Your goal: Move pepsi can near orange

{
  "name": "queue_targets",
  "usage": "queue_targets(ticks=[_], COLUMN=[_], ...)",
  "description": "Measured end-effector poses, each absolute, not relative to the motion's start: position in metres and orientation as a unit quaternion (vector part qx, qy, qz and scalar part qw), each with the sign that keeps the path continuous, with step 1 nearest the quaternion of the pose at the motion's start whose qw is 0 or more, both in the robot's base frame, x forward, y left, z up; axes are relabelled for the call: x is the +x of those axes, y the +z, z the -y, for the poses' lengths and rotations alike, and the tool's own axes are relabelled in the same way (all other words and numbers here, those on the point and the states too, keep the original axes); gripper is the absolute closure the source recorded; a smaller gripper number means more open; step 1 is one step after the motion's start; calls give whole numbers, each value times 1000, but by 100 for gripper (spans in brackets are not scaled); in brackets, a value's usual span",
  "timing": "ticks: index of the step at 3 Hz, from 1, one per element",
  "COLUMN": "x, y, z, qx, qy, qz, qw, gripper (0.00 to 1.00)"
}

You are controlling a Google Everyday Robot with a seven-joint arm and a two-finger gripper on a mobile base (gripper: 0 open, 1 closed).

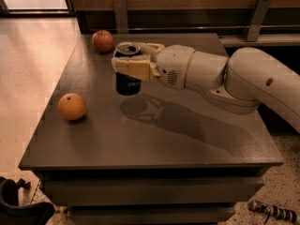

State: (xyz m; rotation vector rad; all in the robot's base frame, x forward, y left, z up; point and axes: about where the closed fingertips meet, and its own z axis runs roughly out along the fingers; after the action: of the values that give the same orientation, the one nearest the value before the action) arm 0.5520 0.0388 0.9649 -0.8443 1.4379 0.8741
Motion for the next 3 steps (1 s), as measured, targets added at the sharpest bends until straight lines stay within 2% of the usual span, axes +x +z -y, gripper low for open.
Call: queue_targets(ticks=[2, 3], x=[512, 502], y=[926, 909], z=[-89, -109], qx=[-382, -402], qy=[414, 424], qz=[-607, -603], qw=[560, 544], gripper=[100, 78])
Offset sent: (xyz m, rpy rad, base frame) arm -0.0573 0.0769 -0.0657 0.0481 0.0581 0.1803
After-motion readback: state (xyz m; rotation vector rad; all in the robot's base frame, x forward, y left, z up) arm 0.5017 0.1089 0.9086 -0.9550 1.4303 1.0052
